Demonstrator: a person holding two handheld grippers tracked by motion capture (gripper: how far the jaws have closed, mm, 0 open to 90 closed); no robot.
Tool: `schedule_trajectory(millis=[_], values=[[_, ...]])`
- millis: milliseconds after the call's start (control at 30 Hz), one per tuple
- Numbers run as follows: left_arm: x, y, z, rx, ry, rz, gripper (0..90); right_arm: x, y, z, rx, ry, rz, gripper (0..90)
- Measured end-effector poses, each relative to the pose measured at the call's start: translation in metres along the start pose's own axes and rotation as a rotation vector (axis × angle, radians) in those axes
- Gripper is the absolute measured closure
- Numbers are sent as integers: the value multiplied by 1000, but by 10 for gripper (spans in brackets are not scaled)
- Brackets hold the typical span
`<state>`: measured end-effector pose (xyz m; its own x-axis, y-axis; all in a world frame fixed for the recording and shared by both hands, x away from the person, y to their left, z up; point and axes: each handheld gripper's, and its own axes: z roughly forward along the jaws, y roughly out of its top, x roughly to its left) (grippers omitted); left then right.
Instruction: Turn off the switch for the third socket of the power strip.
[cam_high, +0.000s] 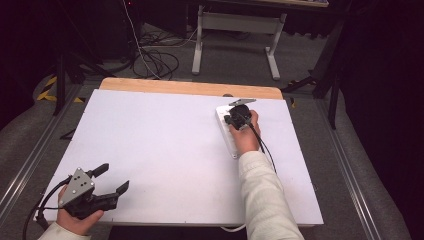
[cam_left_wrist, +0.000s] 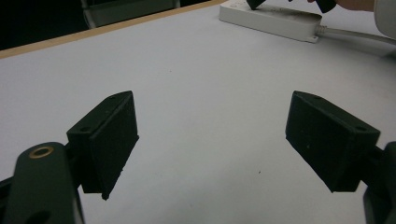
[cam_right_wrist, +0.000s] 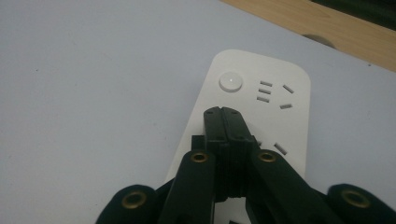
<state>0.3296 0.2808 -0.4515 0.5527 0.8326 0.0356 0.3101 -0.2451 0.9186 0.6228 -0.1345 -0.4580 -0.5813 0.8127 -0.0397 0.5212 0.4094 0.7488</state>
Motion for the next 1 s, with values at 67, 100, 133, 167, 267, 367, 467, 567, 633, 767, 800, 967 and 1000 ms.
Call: schedule_trajectory(millis=[67,100,133,167,267,367,467,567,633,767,800,967,1000], values=[[0,0,0,-1,0,0,173,0,0,0,4,-2,2,900],[0,0,0,0,1,0,174,0,1,0,7,-4,1,900],[0,0,0,1,0,1,174,1,1,0,11,-7,-1,900],[0,0,0,1,1,1,173,1,1,0,9,-10,0,900],[0,0,0,0,1,0,174,1,2,0,15,-11,2,900],[0,0,0,0,1,0,174,1,2,0,15,-8,10,900],[-1,0,1,0,0,-1,174,1,2,0,18,-7,22,900],[-1,0,0,0,-1,1,174,3,4,0,33,-19,6,900],[0,0,0,1,2,9,173,4,4,1,32,-25,0,900],[-1,0,0,1,-3,3,174,5,4,1,35,-35,-6,900],[-1,0,0,1,-3,3,174,6,5,1,37,-39,-10,900],[-1,0,1,0,-2,5,174,7,5,2,48,-25,-8,900],[-1,0,1,0,-3,6,173,8,6,2,41,-12,2,900]])
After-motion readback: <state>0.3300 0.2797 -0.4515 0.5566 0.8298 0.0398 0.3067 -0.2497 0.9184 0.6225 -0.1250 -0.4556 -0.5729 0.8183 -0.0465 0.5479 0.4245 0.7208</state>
